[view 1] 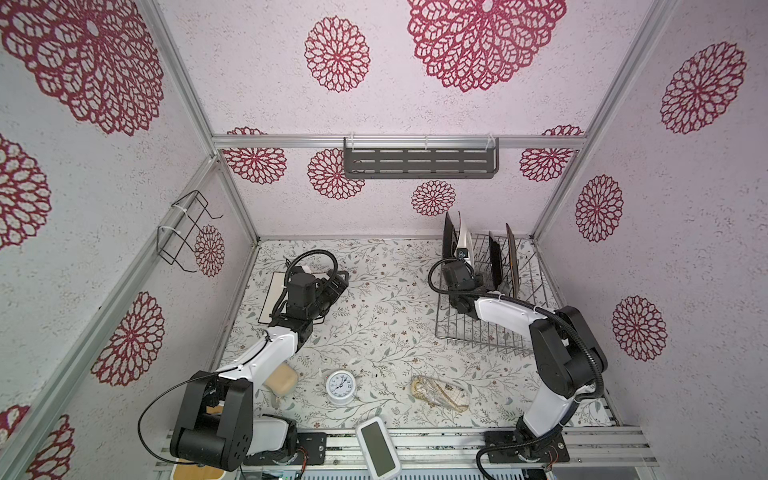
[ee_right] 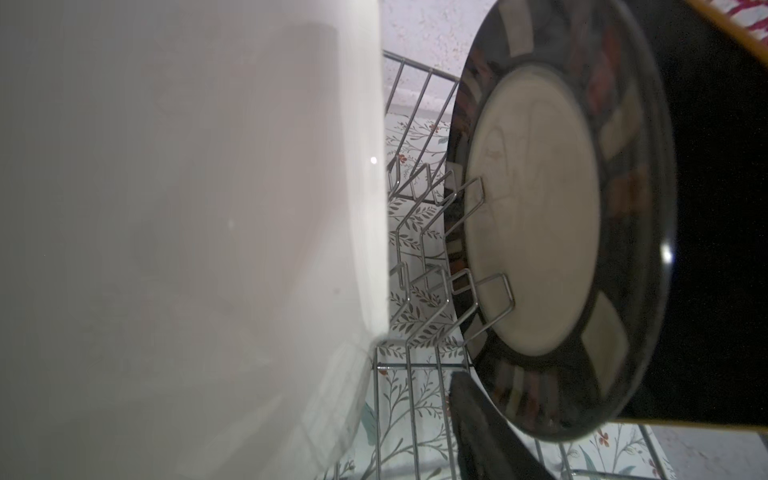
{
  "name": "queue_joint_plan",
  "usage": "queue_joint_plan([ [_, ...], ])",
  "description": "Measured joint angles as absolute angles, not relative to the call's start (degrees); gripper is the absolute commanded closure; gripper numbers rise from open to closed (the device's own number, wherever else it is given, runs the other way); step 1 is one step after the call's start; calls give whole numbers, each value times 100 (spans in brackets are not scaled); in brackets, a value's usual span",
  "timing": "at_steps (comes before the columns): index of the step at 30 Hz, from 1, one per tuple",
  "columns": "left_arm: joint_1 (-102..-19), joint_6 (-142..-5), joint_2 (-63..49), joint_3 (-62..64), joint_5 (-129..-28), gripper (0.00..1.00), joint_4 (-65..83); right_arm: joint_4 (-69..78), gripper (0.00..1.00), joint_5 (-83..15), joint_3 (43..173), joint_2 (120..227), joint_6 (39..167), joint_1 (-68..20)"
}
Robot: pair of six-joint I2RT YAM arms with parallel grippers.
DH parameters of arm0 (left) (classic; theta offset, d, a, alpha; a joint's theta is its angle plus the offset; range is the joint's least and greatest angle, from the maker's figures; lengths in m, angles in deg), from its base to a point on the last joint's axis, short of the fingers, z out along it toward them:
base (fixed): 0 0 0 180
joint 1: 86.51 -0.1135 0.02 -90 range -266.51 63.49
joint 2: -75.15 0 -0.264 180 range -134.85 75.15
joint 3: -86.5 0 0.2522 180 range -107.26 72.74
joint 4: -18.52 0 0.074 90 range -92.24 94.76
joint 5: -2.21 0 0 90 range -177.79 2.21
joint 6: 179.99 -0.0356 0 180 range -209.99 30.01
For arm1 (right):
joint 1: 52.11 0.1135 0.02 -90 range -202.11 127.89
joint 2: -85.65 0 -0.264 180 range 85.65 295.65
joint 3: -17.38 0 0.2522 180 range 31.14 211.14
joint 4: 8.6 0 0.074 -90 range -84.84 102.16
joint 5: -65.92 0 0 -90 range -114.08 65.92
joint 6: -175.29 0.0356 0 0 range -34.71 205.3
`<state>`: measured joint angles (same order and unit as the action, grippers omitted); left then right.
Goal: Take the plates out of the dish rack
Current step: 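Lower the right gripper beside the dark round plate while the left gripper follows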
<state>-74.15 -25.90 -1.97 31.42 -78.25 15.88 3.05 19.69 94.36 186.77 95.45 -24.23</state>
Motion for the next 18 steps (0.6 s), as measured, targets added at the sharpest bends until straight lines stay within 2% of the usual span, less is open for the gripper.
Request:
queue_joint_plan([
  [18, -7415, -2594, -134, 3046, -7846, 3, 1406, -309, 57, 2242, 9543, 18867, 9081, -2530],
])
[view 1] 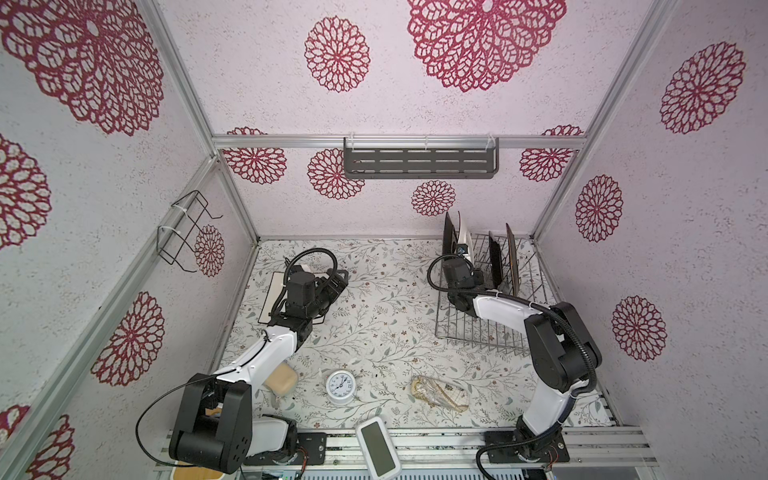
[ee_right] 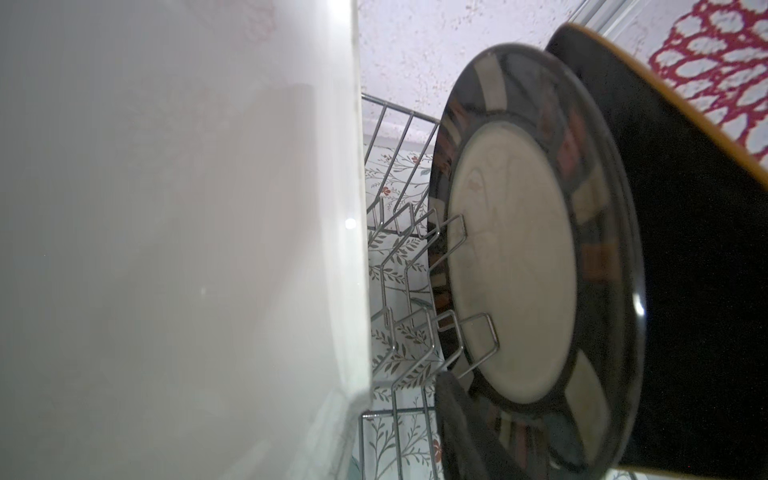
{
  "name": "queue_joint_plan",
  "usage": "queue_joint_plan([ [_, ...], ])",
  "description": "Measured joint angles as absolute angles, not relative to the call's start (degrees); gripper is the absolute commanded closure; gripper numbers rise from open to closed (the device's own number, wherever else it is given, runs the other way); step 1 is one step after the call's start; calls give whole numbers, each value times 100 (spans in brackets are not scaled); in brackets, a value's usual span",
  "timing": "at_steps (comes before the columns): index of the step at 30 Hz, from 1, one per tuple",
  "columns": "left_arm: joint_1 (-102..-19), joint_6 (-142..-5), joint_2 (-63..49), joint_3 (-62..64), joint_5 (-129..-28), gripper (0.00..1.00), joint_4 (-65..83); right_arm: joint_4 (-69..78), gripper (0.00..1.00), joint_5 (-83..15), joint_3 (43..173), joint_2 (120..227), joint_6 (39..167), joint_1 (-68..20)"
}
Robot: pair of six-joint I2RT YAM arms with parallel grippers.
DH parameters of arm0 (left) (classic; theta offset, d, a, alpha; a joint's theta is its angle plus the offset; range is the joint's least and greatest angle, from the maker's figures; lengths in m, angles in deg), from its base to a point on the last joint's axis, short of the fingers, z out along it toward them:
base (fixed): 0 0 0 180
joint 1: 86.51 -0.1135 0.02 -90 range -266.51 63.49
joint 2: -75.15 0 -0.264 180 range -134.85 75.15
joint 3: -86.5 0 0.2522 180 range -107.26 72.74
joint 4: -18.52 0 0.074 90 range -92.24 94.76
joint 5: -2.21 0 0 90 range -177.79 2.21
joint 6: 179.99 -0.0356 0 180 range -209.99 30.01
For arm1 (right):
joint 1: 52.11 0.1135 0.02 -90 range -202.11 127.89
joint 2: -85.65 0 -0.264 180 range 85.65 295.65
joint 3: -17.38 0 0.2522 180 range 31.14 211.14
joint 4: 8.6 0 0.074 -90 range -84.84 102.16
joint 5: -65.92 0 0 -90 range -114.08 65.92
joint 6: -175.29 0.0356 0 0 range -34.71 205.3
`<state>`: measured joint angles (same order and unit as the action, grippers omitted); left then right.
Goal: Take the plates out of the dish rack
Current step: 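Lower the right gripper beside the dark round plate while the left gripper follows, then close the right gripper on the white square plate standing in the rack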
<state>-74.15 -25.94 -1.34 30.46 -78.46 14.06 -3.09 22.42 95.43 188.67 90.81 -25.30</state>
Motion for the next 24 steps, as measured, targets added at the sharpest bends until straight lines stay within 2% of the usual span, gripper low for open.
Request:
queue_joint_plan([
  [24, -7415, -2623, -44, 2974, -7934, 3, 1255, -858, 69, 2423, 9541, 19053, 9175, -2506],
])
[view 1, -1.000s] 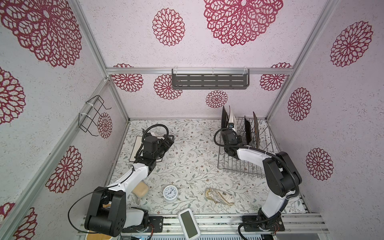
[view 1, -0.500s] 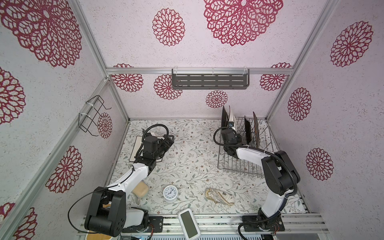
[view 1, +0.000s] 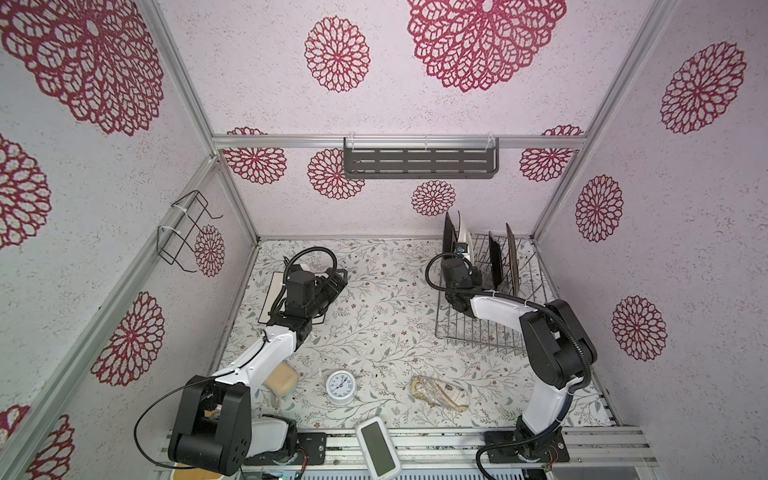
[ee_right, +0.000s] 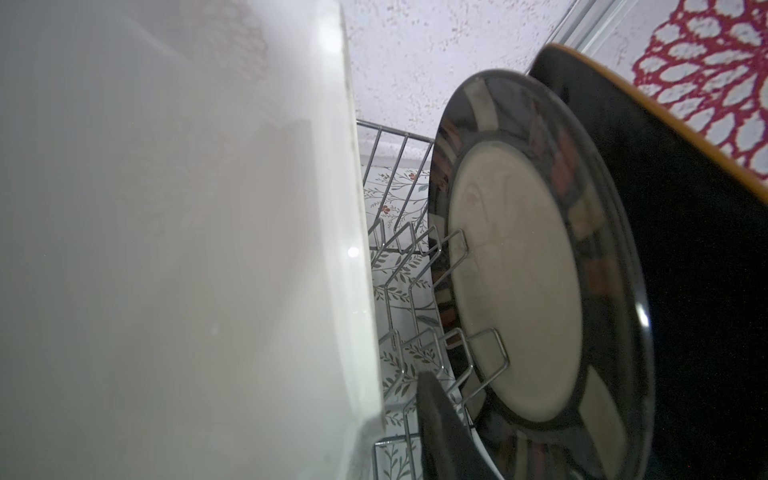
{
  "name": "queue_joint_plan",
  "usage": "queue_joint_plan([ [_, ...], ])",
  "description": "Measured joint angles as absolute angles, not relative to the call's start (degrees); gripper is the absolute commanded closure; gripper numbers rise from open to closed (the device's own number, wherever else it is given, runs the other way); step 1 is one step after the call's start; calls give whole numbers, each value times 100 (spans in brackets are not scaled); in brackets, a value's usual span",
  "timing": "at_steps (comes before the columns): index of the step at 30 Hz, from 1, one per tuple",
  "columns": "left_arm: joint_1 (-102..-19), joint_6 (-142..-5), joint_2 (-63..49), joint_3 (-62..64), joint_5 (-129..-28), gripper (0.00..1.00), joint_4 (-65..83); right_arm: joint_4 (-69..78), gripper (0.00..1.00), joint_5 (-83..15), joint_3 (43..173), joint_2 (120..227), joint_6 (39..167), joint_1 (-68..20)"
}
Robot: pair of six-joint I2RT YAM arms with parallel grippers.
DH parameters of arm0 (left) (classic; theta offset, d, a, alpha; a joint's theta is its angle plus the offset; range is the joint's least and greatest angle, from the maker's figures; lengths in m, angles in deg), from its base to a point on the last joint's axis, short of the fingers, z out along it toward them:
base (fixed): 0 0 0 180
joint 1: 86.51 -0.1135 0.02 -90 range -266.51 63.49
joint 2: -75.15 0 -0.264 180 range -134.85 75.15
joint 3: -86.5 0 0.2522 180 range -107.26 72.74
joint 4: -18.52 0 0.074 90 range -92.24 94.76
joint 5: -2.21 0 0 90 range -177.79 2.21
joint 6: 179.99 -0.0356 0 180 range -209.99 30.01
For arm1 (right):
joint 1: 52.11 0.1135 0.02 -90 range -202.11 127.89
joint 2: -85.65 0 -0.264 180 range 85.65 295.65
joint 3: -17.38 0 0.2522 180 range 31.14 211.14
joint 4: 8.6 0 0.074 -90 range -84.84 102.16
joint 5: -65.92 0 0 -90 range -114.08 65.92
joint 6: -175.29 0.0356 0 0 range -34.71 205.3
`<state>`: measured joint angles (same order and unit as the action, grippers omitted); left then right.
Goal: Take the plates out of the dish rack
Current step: 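Close the right gripper on the white square plate standing in the rack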
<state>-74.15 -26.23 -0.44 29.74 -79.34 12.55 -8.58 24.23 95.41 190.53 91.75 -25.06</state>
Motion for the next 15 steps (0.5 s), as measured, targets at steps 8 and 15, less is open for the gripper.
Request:
queue_joint_plan([
  [8, -7415, -2636, -9, 2971, -7949, 3, 1251, -1030, 74, 2456, 9537, 19092, 9261, -2491],
  [15, -7415, -2634, -11, 2971, -7943, 3, 1249, -1116, 78, 2520, 9519, 19092, 9398, -2489],
])
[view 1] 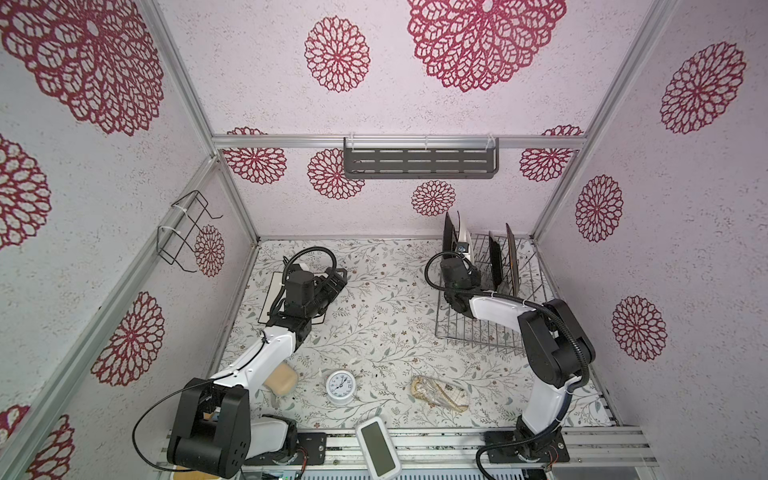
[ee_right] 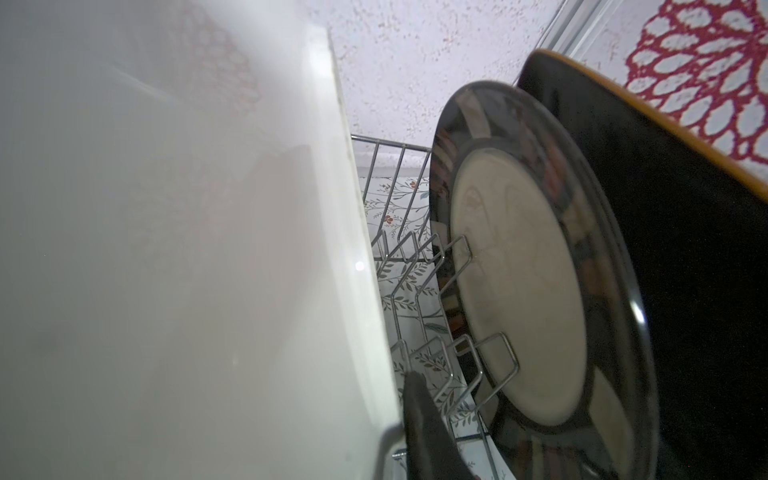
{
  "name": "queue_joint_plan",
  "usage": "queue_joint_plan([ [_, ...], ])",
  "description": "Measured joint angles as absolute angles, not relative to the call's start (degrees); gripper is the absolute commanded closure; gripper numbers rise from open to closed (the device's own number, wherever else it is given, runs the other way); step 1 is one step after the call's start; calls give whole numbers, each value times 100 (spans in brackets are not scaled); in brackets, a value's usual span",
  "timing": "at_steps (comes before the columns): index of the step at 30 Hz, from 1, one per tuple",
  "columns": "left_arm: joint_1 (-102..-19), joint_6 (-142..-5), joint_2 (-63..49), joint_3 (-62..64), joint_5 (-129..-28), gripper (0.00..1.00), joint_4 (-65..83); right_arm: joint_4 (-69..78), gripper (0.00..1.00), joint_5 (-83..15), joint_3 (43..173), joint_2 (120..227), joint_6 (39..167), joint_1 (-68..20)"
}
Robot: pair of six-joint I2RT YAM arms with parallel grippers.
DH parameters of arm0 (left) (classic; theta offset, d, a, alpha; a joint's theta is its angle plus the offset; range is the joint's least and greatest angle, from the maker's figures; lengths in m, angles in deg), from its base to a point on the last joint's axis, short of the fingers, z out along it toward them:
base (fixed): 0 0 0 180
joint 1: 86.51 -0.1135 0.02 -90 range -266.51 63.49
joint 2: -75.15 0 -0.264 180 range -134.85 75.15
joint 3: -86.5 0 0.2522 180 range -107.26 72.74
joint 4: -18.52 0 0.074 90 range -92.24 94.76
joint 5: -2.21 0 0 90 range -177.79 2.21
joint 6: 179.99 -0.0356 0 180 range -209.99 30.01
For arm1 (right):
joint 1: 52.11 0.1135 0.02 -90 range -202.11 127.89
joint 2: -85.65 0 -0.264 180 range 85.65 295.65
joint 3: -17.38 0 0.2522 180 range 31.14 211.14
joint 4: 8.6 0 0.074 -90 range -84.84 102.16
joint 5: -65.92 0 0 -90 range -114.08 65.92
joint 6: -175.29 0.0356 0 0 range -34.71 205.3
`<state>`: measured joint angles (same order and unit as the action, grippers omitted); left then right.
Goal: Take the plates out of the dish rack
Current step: 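Close the right gripper on the white square plate standing in the rack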
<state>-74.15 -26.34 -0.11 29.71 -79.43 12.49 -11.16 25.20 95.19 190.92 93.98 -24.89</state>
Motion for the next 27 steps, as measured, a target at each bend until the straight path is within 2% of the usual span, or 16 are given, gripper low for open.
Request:
queue_joint_plan([
  [4, -7415, -2636, -9, 2971, -7940, 3, 1251, -1177, 79, 2568, 9482, 19092, 9455, -2482],
  [15, -7415, -2636, -9, 2956, -7940, 3, 1218, -1422, 92, 2767, 9388, 19092, 9698, -2484],
  [19, -7415, -2636, -9, 2934, -7943, 3, 1190, -1535, 100, 2788, 9322, 19092, 9698, -2480],
  [27, -7415, -2638, -9, 2899, -7943, 3, 1140, -1811, 100, 2843, 9172, 19092, 9689, -2456],
])
